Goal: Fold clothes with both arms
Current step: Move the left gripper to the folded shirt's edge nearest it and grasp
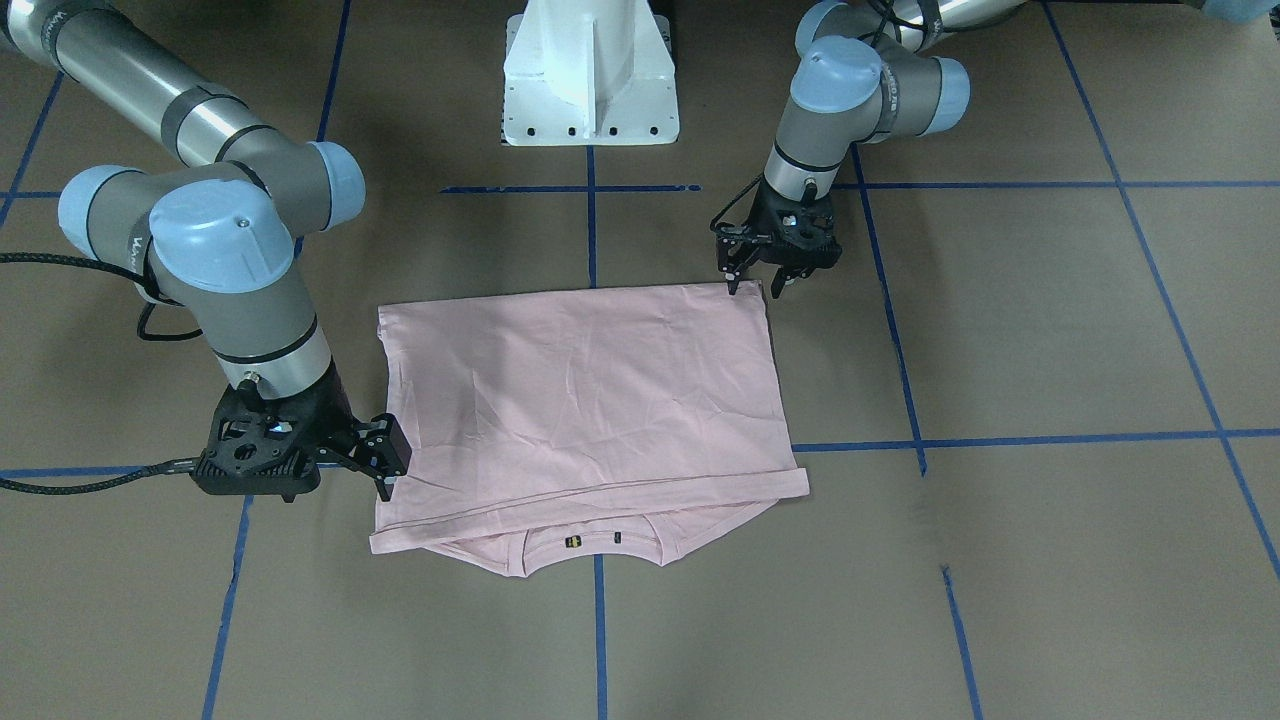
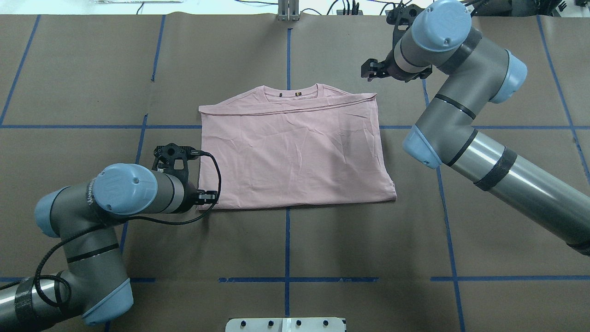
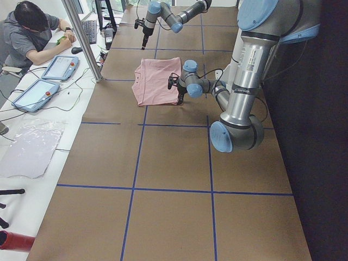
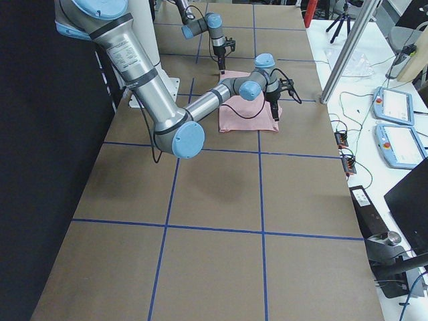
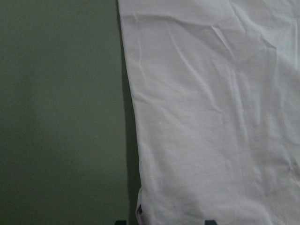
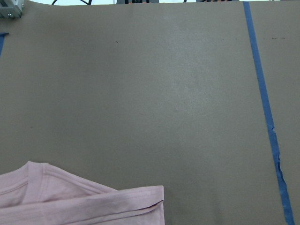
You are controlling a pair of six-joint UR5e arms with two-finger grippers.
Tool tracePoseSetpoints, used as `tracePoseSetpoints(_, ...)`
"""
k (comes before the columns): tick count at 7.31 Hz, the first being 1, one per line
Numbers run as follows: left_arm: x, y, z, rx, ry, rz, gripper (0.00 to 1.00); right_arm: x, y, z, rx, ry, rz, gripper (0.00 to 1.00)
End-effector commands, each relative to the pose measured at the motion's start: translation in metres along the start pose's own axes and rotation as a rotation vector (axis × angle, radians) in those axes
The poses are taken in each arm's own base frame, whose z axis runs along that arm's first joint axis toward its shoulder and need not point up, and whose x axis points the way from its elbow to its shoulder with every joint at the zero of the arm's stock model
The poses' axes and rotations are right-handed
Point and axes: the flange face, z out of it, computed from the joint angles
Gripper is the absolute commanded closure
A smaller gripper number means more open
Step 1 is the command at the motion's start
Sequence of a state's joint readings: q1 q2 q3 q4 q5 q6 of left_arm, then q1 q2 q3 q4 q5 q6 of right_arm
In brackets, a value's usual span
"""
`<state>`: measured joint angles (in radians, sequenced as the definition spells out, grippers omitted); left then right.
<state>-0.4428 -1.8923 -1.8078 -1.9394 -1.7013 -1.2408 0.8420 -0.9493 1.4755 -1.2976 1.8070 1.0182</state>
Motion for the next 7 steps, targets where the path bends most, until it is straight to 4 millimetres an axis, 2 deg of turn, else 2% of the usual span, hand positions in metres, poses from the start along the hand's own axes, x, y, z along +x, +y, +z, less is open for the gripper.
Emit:
tracePoseSetpoints(1,0.004,0.005,0.002,-0.008,0.003,0.006,0.71,-0.001,0.001,-0.007,0.006,-0.01,-0.004,0.0)
tracePoseSetpoints(2,0.007,0.012,0.004,-0.018,0.005,0.014,0.76,-0.002,0.001,-0.008,0.004,-0.013,-0.004,0.0)
tracePoseSetpoints(3,0.009,0.018,0.006,-0.026,0.006,0.019,0.77,-0.001,0.002,-0.007,0.004,-0.012,-0.004,0.0)
tracePoseSetpoints(4,0.008,0.018,0.006,-0.027,0.004,0.021,0.85,-0.001,0.002,-0.008,0.005,-0.014,-0.005,0.0)
tracePoseSetpoints(5,0.007,0.018,0.006,-0.027,0.004,0.022,0.98,0.0,0.003,-0.008,0.004,-0.013,-0.004,0.0)
tracePoseSetpoints(7,0.008,0.014,-0.005,-0.015,0.02,0.031,1.0,0.0,0.003,-0.009,0.005,-0.014,-0.005,0.0)
